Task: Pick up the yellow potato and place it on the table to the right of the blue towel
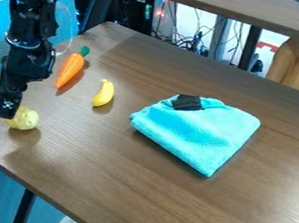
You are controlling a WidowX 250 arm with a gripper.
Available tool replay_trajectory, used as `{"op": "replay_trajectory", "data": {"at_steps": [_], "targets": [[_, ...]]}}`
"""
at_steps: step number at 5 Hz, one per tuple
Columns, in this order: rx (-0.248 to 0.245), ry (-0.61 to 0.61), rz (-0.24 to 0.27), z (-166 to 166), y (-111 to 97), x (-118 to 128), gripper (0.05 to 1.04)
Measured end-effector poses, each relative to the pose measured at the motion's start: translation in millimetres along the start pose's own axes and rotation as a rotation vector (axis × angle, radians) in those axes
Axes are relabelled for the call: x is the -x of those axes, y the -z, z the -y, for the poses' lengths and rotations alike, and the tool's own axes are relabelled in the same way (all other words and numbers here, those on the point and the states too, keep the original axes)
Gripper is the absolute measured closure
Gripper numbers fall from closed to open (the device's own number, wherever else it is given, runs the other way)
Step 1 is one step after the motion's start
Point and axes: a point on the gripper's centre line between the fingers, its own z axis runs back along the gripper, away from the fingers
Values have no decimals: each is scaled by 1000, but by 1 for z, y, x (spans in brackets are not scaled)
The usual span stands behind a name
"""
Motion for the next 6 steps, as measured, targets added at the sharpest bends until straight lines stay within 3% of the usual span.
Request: {"op": "replay_trajectory", "data": {"at_steps": [3, 4, 5, 6], "targets": [[80, -8, -93, 8, 34, -2, 73], [72, -25, -103, 4, 36, -3, 73], [81, -29, -91, 5, 36, -5, 74], [121, -60, -36, 12, 29, -10, 74]]}}
